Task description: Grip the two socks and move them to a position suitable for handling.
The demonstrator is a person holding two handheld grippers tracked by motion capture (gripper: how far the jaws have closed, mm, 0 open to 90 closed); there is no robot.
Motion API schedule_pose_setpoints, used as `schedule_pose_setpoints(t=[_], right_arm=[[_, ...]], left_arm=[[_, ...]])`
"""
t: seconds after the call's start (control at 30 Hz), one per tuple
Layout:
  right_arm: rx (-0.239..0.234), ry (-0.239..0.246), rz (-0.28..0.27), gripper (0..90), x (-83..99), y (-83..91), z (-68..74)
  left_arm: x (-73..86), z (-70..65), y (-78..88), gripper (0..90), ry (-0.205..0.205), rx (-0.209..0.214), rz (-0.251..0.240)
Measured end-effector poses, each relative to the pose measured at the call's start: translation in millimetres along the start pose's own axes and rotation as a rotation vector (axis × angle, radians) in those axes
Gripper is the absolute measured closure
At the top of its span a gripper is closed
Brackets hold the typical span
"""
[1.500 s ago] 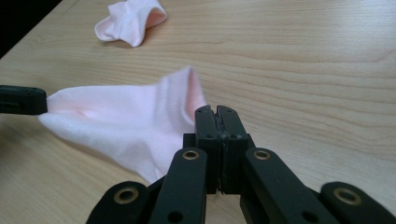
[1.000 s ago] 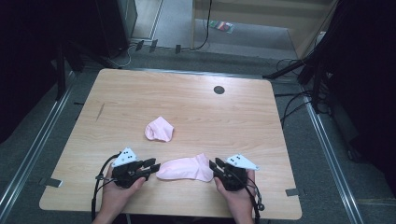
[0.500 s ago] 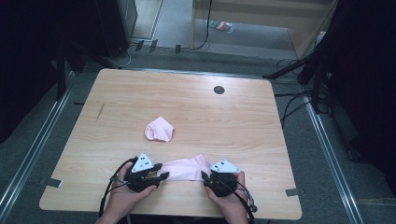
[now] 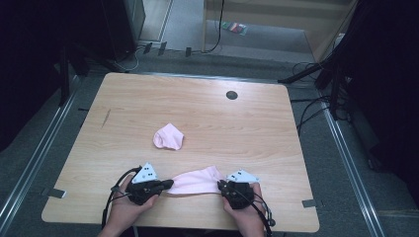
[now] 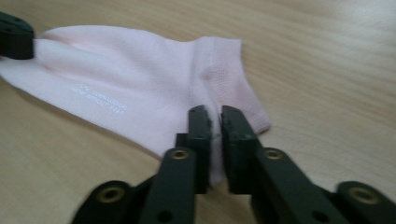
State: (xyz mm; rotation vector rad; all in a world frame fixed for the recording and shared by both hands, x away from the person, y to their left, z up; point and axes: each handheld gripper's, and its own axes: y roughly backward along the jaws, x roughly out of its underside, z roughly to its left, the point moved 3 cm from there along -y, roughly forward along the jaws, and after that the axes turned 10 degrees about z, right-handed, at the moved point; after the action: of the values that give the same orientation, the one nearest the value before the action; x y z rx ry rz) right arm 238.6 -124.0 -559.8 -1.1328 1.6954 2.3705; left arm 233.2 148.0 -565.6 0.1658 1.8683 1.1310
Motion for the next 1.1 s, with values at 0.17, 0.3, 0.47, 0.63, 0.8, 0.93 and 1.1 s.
schedule_pose_setpoints(t=[0.17,0.3,0.47,0.63,0.8,0.93,1.1], right_arm=[[-0.038,-0.027,-0.056,64.6,-0.4,11.3,-12.2],[0.040,-0.040,-0.092,66.5,-3.0,11.1,-22.2],[0.019,-0.039,-0.096,66.4,-4.7,1.2,-26.0],[0.020,-0.012,-0.083,73.7,-6.2,-5.1,-23.7],[-0.022,-0.041,-0.055,90.0,-5.3,-3.7,-27.1],[-0.017,-0.062,-0.040,90.0,-2.7,-0.7,-31.4],[-0.049,-0.077,-0.073,80.8,-3.3,4.3,-32.9]], left_arm=[[-3.0,5.8,11.8,66.3,0.057,0.016,-0.120],[-4.5,2.5,14.0,69.6,0.033,0.023,-0.123],[-6.7,-9.3,0.8,67.9,-0.006,0.002,-0.060],[-3.3,-9.1,-8.0,66.1,-0.023,-0.053,0.005],[-1.1,-7.5,-8.1,76.5,-0.036,-0.073,0.019],[1.1,-1.7,-5.5,84.4,-0.014,-0.049,0.018],[-1.0,-0.6,-0.8,63.1,0.012,-0.002,-0.044]])
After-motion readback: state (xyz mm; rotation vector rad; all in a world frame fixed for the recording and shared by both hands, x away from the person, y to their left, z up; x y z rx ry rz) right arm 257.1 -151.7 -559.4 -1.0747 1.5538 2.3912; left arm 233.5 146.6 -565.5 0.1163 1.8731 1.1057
